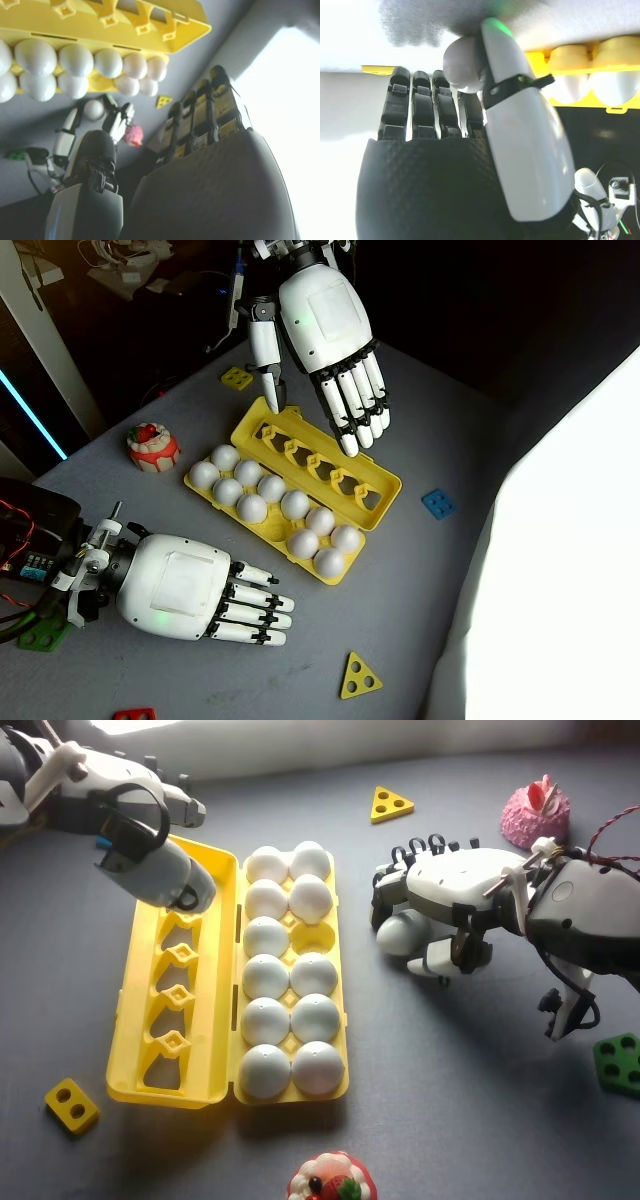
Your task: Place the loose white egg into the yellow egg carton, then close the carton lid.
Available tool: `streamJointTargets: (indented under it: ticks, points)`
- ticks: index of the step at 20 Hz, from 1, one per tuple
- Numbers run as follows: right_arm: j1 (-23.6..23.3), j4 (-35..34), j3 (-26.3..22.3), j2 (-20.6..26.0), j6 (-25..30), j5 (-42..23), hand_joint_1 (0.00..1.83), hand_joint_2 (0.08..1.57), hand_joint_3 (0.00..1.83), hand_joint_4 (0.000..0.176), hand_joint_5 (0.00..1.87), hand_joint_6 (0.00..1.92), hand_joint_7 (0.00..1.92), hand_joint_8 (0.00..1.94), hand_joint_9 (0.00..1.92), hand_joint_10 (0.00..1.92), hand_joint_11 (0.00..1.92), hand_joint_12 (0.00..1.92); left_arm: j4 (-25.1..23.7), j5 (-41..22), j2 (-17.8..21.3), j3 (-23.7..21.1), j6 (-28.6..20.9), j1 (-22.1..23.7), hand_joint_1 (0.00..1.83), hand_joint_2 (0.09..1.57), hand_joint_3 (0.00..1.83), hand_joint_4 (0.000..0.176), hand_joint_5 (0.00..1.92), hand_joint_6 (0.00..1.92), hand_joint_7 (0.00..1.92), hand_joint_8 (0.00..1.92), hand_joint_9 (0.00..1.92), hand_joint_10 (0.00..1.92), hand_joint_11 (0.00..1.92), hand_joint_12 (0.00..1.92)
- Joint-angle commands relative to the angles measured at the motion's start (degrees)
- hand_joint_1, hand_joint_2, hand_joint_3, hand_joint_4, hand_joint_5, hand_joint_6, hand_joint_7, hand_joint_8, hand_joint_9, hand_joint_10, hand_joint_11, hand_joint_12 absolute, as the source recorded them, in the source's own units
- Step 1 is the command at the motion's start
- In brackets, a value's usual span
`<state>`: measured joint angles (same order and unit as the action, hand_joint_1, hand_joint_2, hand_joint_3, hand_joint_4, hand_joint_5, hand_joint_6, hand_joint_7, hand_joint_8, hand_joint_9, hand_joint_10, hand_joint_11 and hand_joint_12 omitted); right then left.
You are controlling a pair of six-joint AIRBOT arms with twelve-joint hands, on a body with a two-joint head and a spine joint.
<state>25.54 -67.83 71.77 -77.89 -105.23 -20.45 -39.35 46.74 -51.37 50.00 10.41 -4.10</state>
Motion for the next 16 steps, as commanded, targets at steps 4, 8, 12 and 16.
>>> streamJointTargets:
  ticks: [4, 8, 12, 16]
  points:
    - [-0.4, 1.2, 0.1, 0.2, -0.1, -2.0, 1.08, 1.25, 0.01, 0.0, 0.7, 1.35, 0.22, 0.02, 0.08, 0.02, 0.0, 0.29, -2.8, -2.9, 0.2, 0.3, 0.1, 0.6, 0.26, 1.38, 0.0, 0.0, 0.0, 0.0, 0.0, 0.0, 0.02, 0.0, 0.0, 0.16]
    - [-0.5, 1.2, 0.1, 0.3, -0.1, -2.0, 1.1, 1.22, 0.0, 0.0, 0.79, 1.3, 0.48, 0.05, 0.15, 0.05, 0.0, 0.57, -2.6, -3.1, 0.2, 0.3, 0.1, 0.6, 0.29, 1.39, 0.0, 0.0, 0.0, 0.0, 0.0, 0.0, 0.0, 0.0, 0.0, 0.19]
    - [-0.8, 1.2, 0.1, 0.4, -0.1, -2.0, 1.1, 1.22, 0.0, 0.0, 0.79, 1.29, 0.48, 0.02, 0.15, 0.05, 0.0, 0.63, -2.6, -3.1, 0.2, 0.3, -0.1, 0.6, 0.22, 1.4, 0.0, 0.0, 0.0, 0.0, 0.0, 0.0, 0.03, 0.01, 0.0, 0.2]
    - [-1.5, 1.2, 0.0, 0.9, 1.2, -1.8, 1.1, 1.22, 0.0, 0.0, 0.78, 1.31, 0.46, 0.0, 0.14, 0.04, 0.0, 0.54, -2.6, -3.2, 0.2, 0.4, -0.1, 0.7, 0.28, 1.39, 0.0, 0.0, 0.0, 0.0, 0.0, 0.0, 0.01, 0.0, 0.0, 0.15]
